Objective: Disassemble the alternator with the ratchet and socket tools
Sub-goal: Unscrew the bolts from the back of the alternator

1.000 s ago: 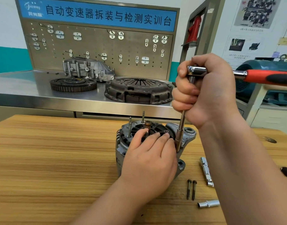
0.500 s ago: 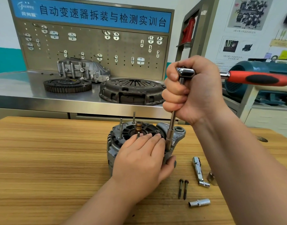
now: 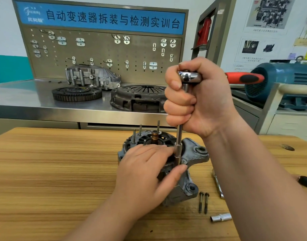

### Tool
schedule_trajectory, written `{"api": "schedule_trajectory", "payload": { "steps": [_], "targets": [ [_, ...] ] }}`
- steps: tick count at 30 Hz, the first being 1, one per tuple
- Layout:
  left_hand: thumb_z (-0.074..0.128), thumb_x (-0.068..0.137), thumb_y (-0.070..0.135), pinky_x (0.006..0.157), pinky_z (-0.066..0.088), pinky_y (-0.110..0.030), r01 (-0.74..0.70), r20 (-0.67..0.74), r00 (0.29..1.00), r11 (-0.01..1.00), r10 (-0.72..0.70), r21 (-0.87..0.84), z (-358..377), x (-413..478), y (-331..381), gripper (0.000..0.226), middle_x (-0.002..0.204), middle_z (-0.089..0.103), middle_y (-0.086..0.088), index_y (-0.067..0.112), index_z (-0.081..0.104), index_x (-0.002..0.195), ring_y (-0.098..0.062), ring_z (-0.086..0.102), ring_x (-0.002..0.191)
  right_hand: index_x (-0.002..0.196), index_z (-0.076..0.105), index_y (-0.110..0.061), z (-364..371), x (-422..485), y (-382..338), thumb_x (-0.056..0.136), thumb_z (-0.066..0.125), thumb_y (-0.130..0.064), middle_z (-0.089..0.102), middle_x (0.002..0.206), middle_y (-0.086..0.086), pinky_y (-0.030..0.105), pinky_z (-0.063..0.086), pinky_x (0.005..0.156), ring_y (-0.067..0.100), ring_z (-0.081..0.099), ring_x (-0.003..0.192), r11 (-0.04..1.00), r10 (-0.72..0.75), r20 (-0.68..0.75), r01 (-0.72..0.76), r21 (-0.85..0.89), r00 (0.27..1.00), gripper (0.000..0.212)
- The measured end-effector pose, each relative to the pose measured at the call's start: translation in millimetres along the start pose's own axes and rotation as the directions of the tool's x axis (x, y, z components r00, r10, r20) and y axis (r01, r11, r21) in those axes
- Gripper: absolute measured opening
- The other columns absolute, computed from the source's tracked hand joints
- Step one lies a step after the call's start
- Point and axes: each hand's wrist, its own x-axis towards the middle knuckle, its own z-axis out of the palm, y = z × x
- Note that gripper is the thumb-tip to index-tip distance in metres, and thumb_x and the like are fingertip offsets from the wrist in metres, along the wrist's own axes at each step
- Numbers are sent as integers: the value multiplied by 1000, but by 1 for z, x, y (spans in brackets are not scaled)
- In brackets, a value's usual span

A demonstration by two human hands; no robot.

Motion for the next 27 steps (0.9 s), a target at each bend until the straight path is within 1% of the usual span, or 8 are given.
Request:
{"api": "schedule_trajectory", "payload": {
  "steps": [3, 5, 8, 13, 18, 21, 23, 27],
  "targets": [
    [38, 92, 51, 81, 39, -20, 204, 117, 974, 975, -193, -92, -9, 9, 12, 44, 97, 71, 20, 28, 62, 120, 2, 62, 90, 59, 54, -11, -2, -3, 1, 82, 36, -32, 16, 42, -4, 10, 15, 43, 9, 12, 35, 999, -32, 13, 32, 44, 999, 36],
    [36, 90, 52, 82, 43, -27, 272, 161, 956, 947, -245, -171, -12, 14, 16, 40, 92, 71, 21, 34, 63, 114, 2, 62, 86, 64, 57, -10, -2, -5, 3, 84, 39, -35, 25, 40, -4, 10, 17, 40, 8, 16, 33, 995, -67, -26, 68, 74, 997, 37],
    [45, 87, 48, 84, 48, -39, 353, 205, 930, 896, -304, -269, -15, 20, 20, 24, 87, 71, 23, 36, 64, 97, 1, 64, 81, 75, 59, -11, 2, -7, 13, 85, 46, -45, 39, 46, -2, 12, 21, 34, 5, 26, 32, 974, -189, -212, 210, 84, 959, 38],
    [52, 81, 44, 70, 53, -35, 377, 209, 922, 878, -325, -297, -17, 24, 19, 22, 81, 69, 22, 32, 67, 92, 0, 64, 77, 97, 61, -11, 10, -13, 38, 81, 53, -47, 56, 70, 3, 17, 29, 35, 7, 41, 41, 853, -496, -440, 515, -86, 749, 41],
    [63, 87, 34, 59, 52, -29, 358, 199, 930, 884, -309, -300, -17, 23, 14, 7, 79, 67, 27, 35, 60, 81, -2, 63, 68, 104, 66, -28, 14, -17, 42, 93, 53, -27, 60, 97, 5, 22, 43, 44, 14, 59, 62, 720, -694, -404, 585, -373, 596, 17],
    [61, 88, 36, 60, 50, -24, 351, 220, 931, 879, -291, -323, -18, 23, 13, 7, 77, 66, 25, 35, 60, 81, -2, 62, 69, 111, 64, -30, 15, -19, 41, 93, 49, -26, 65, 109, 2, 22, 47, 46, 15, 65, 67, 708, -706, -352, 591, -387, 615, 23],
    [56, 84, 43, 62, 51, -34, 350, 228, 932, 866, -283, -356, -18, 22, 13, 11, 77, 65, 19, 34, 62, 86, -7, 61, 69, 117, 60, -27, 17, -19, 41, 96, 43, -28, 66, 116, 2, 21, 48, 46, 16, 67, 65, 744, -668, -341, 587, -319, 661, 27],
    [39, 86, 51, 62, 47, -39, 304, 269, 940, 870, -209, -388, -17, 22, 13, 25, 72, 64, 8, 36, 56, 96, -13, 59, 67, 116, 60, -17, 18, -20, 39, 102, 30, -40, 74, 100, 3, 19, 46, 44, 16, 67, 58, 882, -468, -343, 457, -115, 815, 41]
  ]
}}
